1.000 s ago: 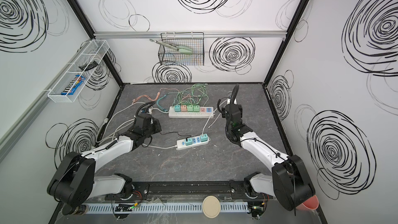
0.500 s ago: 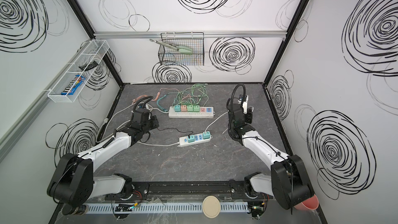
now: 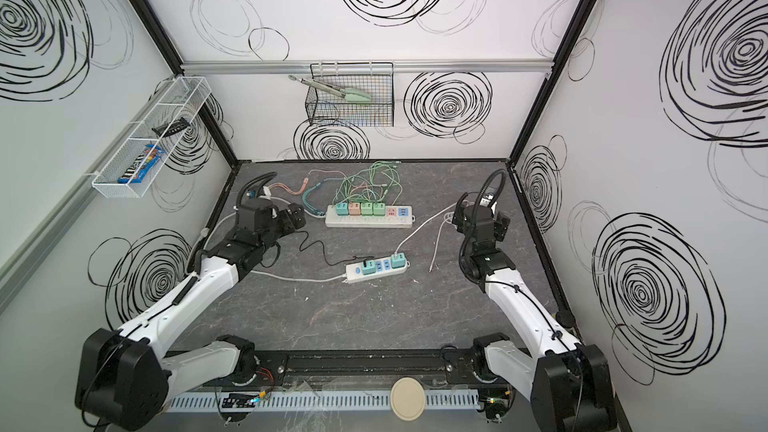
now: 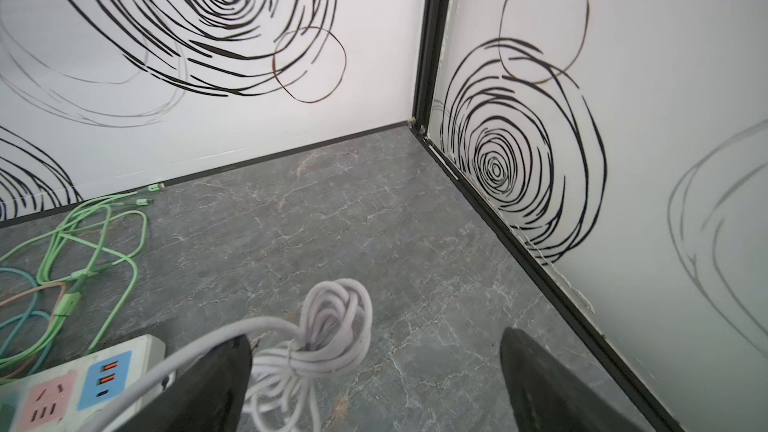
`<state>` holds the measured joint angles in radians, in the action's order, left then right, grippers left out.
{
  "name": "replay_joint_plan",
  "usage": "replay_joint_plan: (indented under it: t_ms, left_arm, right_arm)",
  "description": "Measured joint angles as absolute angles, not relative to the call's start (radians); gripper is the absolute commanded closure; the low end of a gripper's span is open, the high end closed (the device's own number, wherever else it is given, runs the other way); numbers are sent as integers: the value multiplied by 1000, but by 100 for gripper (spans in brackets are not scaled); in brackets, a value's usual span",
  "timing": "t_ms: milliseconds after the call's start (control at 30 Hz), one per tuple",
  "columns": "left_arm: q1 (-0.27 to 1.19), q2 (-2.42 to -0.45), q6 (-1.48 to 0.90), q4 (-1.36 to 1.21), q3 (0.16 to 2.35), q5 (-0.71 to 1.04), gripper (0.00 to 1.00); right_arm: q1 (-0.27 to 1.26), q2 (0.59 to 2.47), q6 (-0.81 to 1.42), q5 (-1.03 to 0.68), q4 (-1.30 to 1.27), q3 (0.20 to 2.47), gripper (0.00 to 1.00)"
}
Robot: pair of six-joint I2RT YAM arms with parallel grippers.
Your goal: Insert the plug
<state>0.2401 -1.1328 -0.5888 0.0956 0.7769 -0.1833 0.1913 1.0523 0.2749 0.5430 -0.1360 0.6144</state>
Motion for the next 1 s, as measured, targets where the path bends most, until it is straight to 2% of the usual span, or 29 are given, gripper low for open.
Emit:
replay_joint_plan:
  t_ms: [133,267,400,600,700,833,1000]
  left_arm:
    - [229,-1020,-587,-14,703,-303,4]
    - [212,-989,-567,-169,589,-441,4]
    - [196,-1047,-519,-303,524,-574,4]
    - [139,-1187,-329,-628,397,-766,4]
    - [95,-1230,-267,-699,352,-788,4]
    - [65,-1252,-219,-754,324,-762,4]
    - [59,-1328,-183,-790,323,-665,4]
  right_arm:
    - [100,1051,340,448,-196,539,1]
    - [68,1068,355,334,-223,513,2]
    - [68,1094,392,259,-168,529,3]
    - [9,1103,408,310,-173,511,3]
    - [-17,1126,410,409,-260,469,3]
    - [-36,1245,403,535,-347,457,3]
    - [-84,1375,382,537,-468,436,3]
